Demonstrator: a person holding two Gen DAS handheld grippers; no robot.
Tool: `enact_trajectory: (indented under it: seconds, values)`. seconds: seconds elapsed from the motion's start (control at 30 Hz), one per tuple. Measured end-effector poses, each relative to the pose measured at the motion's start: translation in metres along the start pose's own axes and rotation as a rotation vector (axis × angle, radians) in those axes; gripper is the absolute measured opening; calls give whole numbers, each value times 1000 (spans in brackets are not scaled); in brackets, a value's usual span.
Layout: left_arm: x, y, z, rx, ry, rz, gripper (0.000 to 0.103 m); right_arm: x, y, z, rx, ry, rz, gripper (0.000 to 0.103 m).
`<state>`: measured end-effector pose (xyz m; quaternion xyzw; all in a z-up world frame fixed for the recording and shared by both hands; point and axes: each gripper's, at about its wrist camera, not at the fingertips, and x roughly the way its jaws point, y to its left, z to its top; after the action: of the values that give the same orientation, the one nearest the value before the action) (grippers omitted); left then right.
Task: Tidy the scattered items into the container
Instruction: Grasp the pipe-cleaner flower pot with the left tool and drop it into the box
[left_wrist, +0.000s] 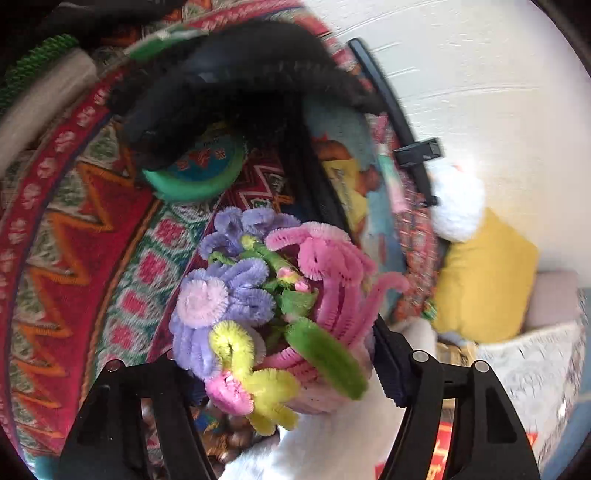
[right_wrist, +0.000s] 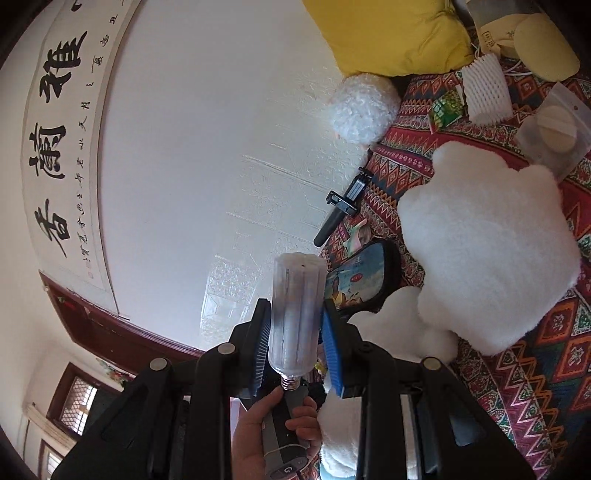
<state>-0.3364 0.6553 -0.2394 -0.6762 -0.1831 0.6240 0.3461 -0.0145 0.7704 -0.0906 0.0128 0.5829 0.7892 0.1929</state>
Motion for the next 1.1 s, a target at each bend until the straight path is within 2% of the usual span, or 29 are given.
enact_trajectory:
  seconds: [0.1,0.2,0.3,0.37,0.43,0.5,0.53,0.57,0.6,0.67,0.7,0.73,0.77,0.87,0.93,1.0,1.1]
  values:
    - [-50,3,-15,52,-58,-75,69,-3,9,-1,-31,-11,3,26]
    - [-123,5,-32,114,-146,-142,69,-1,17,-6,-47,-1,18,26]
    - [-234,12,-40,225,-331,-132,70,4,26,-14,-68,22,30,26]
    - [-307,13,-44,295,-491,-76,70,7,33,-20,-86,31,27,26]
    - [-382,26,-46,345,-641,8,71,9,38,-25,-101,37,26,26]
    - [-433,34,-39,374,-751,134,73,11,45,-30,-119,43,27,26]
    - [-451,39,-32,379,-775,229,75,11,48,-32,-130,44,26,26]
    - [-463,45,-21,379,-773,347,81,12,52,-34,-142,45,26,26]
    - [-470,51,-9,380,-763,492,85,12,56,-36,-156,46,26,26]
    - [-480,68,7,357,-798,765,86,11,65,-41,-184,47,33,26]
    - [-483,76,12,359,-796,836,86,11,71,-45,-199,47,37,26]
    - [-487,85,14,362,-784,843,87,10,77,-48,-215,48,43,26]
    - [-494,95,14,345,-774,809,87,10,84,-52,-234,48,48,26]
    - [-511,124,-5,277,-809,656,91,8,106,-67,-300,55,65,26]
    - [-524,156,-28,214,-873,555,94,9,124,-80,-353,69,80,26]
    - [-529,190,-50,147,-938,475,103,12,143,-98,-409,95,102,26]
    - [-518,239,-70,45,-1032,402,103,19,174,-136,-506,165,152,26]
